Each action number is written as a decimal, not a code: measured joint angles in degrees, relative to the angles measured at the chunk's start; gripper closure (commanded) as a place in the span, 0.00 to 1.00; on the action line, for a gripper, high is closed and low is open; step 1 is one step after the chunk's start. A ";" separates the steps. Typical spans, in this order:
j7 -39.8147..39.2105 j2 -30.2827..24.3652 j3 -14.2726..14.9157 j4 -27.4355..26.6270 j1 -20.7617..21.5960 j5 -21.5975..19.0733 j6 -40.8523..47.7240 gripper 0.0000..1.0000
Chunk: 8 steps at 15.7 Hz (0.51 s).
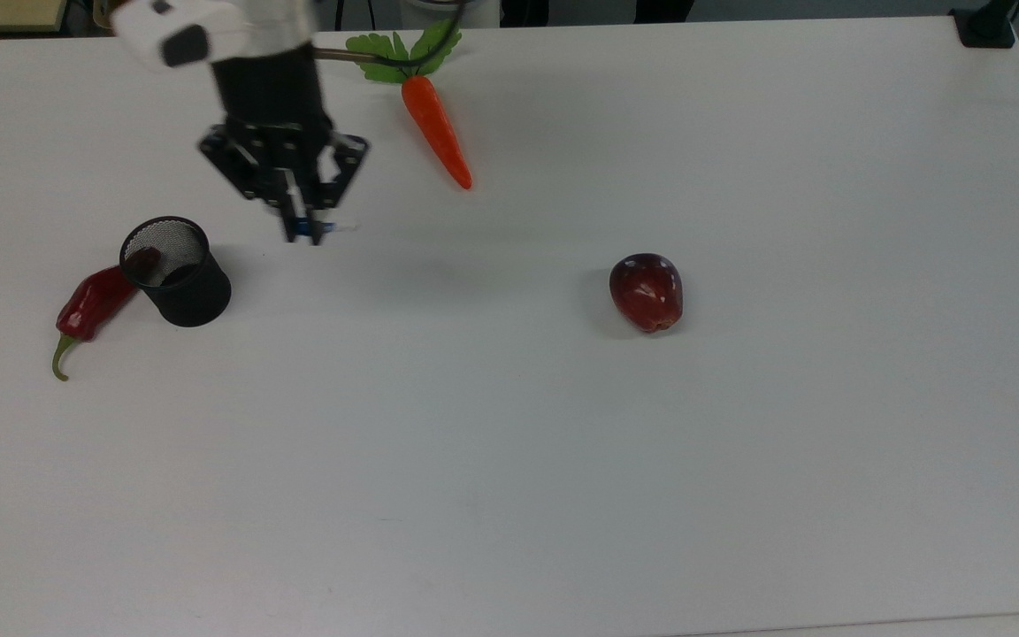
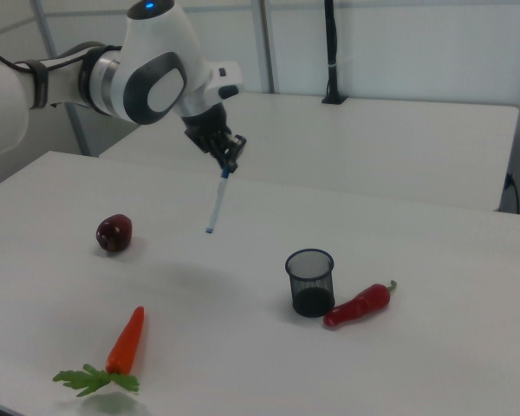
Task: Take marker pen
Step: 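Carry the marker away from the cup toward the carrot and apple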
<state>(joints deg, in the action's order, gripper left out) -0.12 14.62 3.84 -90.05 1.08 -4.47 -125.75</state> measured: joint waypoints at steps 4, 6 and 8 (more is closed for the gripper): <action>0.63 0.34 -0.08 -1.03 4.34 0.00 4.73 0.88; 0.65 0.75 -0.11 -1.55 6.08 0.00 7.06 0.88; 0.65 1.46 -0.12 -1.95 7.47 0.00 9.20 0.87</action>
<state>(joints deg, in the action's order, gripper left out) 0.53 16.08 3.72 -92.00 8.55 -4.47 -116.54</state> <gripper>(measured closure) 0.819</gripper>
